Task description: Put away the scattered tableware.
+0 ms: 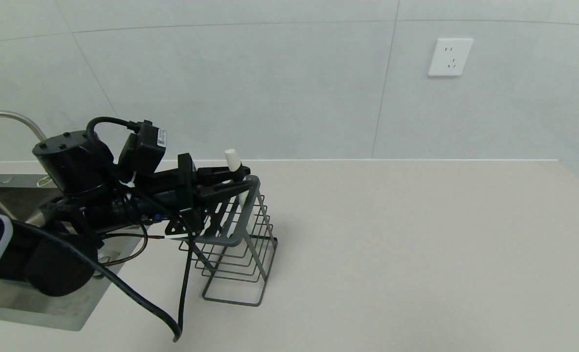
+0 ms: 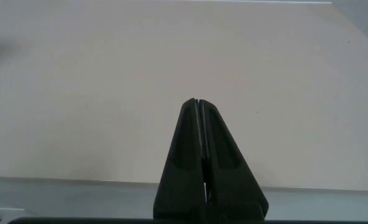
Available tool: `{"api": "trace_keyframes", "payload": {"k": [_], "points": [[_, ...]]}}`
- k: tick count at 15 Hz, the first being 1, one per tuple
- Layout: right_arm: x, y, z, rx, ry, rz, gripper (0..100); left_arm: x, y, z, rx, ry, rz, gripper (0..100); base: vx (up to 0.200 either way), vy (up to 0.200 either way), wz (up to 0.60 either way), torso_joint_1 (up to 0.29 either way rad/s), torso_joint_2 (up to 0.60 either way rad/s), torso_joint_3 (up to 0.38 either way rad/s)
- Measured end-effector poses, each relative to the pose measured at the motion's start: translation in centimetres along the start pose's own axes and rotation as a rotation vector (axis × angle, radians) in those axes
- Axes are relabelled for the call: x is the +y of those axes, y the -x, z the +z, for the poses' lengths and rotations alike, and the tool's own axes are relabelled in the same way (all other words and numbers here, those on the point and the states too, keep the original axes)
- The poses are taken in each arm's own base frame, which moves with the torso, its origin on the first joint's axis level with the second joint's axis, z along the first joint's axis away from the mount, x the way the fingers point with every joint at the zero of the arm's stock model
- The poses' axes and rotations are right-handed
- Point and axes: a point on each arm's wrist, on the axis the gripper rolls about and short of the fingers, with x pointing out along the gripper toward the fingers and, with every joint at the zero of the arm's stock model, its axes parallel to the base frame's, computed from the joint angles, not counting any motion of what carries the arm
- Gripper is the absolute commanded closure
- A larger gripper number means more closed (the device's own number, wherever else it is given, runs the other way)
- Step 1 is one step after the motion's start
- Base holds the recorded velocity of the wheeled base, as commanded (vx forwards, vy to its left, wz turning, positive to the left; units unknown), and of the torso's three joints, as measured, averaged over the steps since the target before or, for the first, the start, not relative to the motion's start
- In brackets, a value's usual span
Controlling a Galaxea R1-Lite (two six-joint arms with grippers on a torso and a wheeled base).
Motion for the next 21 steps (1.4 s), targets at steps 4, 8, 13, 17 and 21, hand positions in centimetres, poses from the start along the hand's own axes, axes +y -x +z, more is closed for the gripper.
{"api": "trace_keyframes", "payload": {"k": [4,8,13,17,21], "points": [[0.0,0.0,0.0,0.000,0.000,0.000,100,0.0,-0.1,-0.6,0.007,-0.007,-0.002,100,0.000,0.000,0.00,0.000,0.00,0.000],[0.0,0.0,0.0,0.000,0.000,0.000,100,-0.1,-0.1,-0.9,0.017,0.012,-0.004,0,0.000,0.000,0.00,0.000,0.00,0.000],[0.0,0.0,0.0,-0.001,0.000,0.000,100,-0.1,0.1,-0.4,0.009,-0.005,0.000,0,0.000,0.000,0.00,0.000,0.00,0.000],[0.0,0.0,0.0,-0.002,0.000,0.000,100,-0.8,1.3,2.0,-0.016,-0.058,0.021,0,0.000,0.000,0.00,0.000,0.00,0.000],[0.0,0.0,0.0,-0.002,0.000,0.000,100,-5.0,5.4,6.1,-0.040,-0.145,0.081,0,0.000,0.000,0.00,0.000,0.00,0.000]]}}
